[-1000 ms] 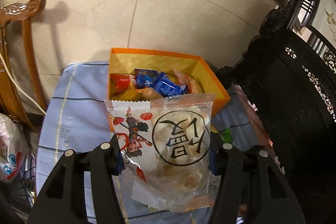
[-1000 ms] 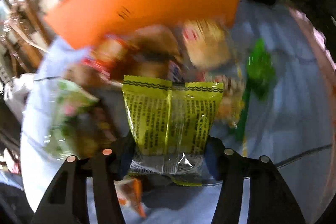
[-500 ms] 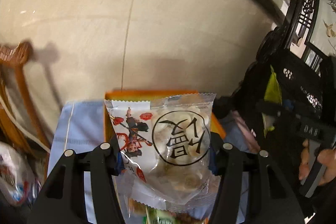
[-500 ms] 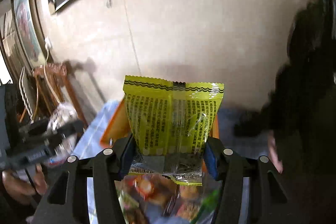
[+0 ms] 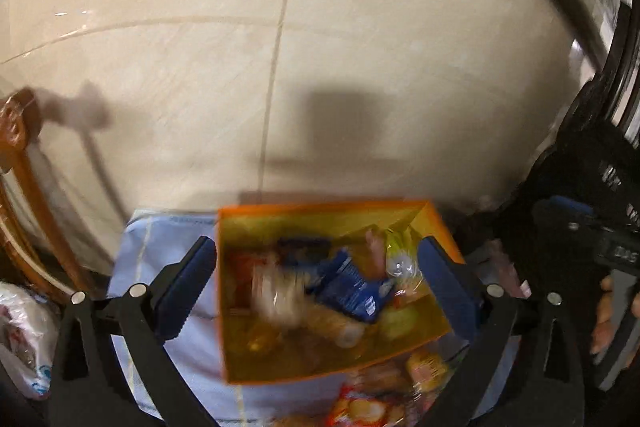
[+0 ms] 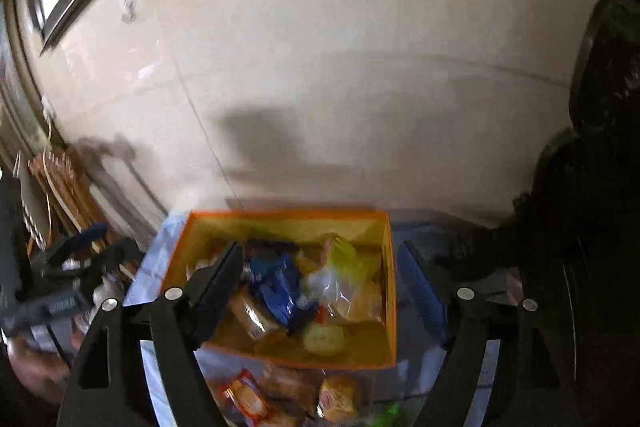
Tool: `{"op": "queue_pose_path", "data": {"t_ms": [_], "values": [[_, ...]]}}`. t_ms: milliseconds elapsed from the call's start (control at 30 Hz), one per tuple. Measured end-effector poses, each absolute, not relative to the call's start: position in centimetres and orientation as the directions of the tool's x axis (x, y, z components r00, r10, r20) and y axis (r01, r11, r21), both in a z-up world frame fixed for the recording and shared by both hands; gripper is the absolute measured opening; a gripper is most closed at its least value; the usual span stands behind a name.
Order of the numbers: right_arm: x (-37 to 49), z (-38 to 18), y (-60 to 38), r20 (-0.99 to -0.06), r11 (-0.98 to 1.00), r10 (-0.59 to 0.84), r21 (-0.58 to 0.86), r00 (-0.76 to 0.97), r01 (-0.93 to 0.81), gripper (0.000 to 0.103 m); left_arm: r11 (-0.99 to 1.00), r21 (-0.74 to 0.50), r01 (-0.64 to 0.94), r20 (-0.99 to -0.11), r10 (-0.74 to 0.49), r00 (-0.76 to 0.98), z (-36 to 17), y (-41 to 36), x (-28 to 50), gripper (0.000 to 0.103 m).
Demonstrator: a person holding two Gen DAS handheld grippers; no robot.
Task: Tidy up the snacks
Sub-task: 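Open both tools to drop the bags into the orange box, then grasp the light green bag with the left tool while the right tool grasps the red cookie packet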
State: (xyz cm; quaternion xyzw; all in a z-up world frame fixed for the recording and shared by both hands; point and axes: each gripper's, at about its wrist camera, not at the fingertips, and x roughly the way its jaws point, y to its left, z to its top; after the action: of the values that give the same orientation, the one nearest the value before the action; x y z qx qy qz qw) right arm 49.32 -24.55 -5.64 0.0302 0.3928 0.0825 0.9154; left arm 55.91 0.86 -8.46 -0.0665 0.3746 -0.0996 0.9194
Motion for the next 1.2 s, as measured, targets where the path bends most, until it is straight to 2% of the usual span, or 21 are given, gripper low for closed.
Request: {"op": "queue_pose_path", "data": {"t_ms": [67,200,400,467,567,733,767,800,833,900,1033,1100,1200], "values": [[47.8,-6.8,-24.5,-0.724,0.986,0.165,0.096,0.670,-0.139,0.080,0.967,-0.212,0.137,-0.688,-0.248,0.682,-9.7,1.0,54.6,0.099],[43.4,-10.7,-25.0,-0.756,0.990,0.120,0.040,0.643,-0.137,0.089,0.966,-0.180,0.187,-0.715,-0.259,0.649,-13.1,0.8,49.5,0.099],[35.4,-20.2,-23.6,-0.864,0.980,0.198,0.180,0.462,-0.083,0.089,0.955,-0.091,0.282,-0.804,-0.238,0.545,-20.2,-1.2,41.2,0.099],[32.4,-22.7,-22.1,-0.880,0.974,0.222,0.185,0.419,-0.128,0.089,0.954,-0.091,0.285,-0.832,-0.230,0.505,-22.6,-1.9,39.7,0.099],[29.1,-25.6,-19.6,-0.910,0.965,0.200,0.118,0.364,-0.235,0.089,0.958,-0.107,0.266,-0.865,-0.222,0.451,-25.8,-2.8,38.1,0.099],[26.7,-27.6,-17.8,-0.929,0.951,0.181,0.082,0.323,-0.297,0.089,0.961,-0.051,0.271,-0.868,-0.177,0.464,-28.2,-4.5,37.7,0.098],[26.7,-27.6,-17.8,-0.928,0.953,0.182,0.084,0.326,-0.291,0.089,0.962,-0.033,0.270,-0.871,-0.160,0.465,-28.7,-4.8,37.8,0.087],[26.6,-27.6,-17.8,-0.927,0.954,0.180,0.083,0.330,-0.287,0.089,0.961,-0.024,0.275,-0.877,-0.152,0.455,-29.4,-5.0,37.9,0.065],[26.7,-27.4,-17.9,-0.927,0.956,0.175,0.080,0.333,-0.281,0.089,0.960,-0.032,0.279,-0.886,-0.156,0.437,-30.0,-5.1,38.0,0.065],[26.6,-27.4,-18.0,-0.926,0.961,0.165,0.073,0.339,-0.268,0.089,0.961,-0.052,0.273,-0.883,-0.172,0.436,-30.5,-4.7,37.9,0.055],[26.6,-27.8,-18.6,-0.924,0.966,0.161,0.077,0.346,-0.245,0.089,0.960,-0.113,0.256,-0.875,-0.218,0.432,-30.4,-3.4,37.5,0.047],[27.1,-28.1,-19.1,-0.926,0.971,0.151,0.073,0.346,-0.227,0.089,0.957,-0.123,0.264,-0.867,-0.233,0.440,-30.0,-2.8,36.8,0.032],[28.0,-27.9,-20.6,-0.921,0.981,0.113,0.045,0.373,-0.186,0.089,0.955,-0.139,0.263,-0.856,-0.250,0.452,-29.1,-1.8,35.8,0.026]]}}
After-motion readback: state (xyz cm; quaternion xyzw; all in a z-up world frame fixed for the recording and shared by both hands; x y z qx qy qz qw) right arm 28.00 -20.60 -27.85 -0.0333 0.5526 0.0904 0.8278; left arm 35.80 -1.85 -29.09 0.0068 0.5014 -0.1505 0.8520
